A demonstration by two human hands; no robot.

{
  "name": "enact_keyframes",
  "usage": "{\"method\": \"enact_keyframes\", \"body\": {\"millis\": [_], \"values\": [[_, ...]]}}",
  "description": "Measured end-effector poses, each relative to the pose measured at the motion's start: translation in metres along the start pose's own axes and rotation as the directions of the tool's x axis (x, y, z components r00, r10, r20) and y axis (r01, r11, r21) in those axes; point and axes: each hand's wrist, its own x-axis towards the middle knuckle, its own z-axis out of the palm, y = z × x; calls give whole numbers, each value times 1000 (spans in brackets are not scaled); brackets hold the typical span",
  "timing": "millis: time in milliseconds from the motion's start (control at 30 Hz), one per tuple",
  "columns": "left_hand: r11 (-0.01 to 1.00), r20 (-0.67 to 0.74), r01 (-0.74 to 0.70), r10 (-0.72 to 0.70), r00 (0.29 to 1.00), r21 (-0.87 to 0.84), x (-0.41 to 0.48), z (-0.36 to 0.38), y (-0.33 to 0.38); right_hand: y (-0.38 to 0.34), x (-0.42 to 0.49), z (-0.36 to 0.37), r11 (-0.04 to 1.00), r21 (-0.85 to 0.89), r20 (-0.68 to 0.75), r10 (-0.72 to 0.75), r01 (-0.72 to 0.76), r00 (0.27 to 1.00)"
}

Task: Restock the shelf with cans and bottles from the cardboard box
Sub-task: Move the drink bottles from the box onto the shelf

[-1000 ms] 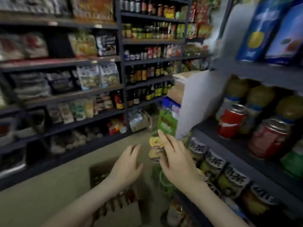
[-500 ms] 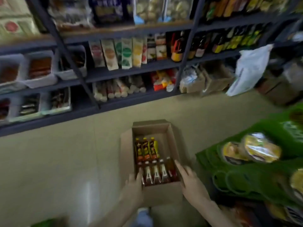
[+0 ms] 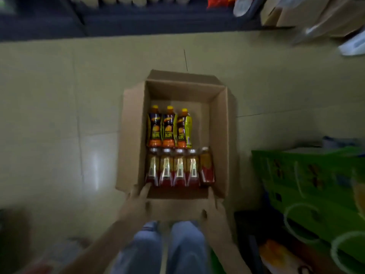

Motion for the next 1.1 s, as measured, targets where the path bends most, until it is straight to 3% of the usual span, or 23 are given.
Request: {"method": "enact_keyframes", "body": {"millis": [67, 167, 267, 433, 533, 633, 933, 1100], "values": [[987, -123, -11, -9, 992, -159, 41, 13, 4, 11, 51, 25, 999, -23, -81, 20, -22, 997], [979, -118, -71, 49, 992, -190, 90, 38, 28, 4, 99, 38, 999, 7, -96, 32, -31, 995], [976, -144, -145, 122, 982, -160, 135, 63, 33, 13, 149, 53, 987, -162, -131, -13, -8, 991], [986, -87, -143, 136, 987, -81, 176, 86, 25, 28, 208, 78, 849, -519, 36, -96, 101, 995], [987, -56, -148, 144, 988, -69, 186, 101, 7, 40, 231, 87, 782, -613, 89, -68, 109, 994], [989, 5, -139, 139, 990, -45, 189, 108, -1, 47, 242, 89, 787, -610, 81, -58, 96, 995], [995, -1, -99, 99, 995, -20, 203, 97, 7, 54, 243, 87, 836, -522, 76, -151, 168, 986], [995, -2, -91, 91, 996, -30, 203, 92, 5, 58, 242, 75, 926, -311, 76, -199, 213, 977]]}}
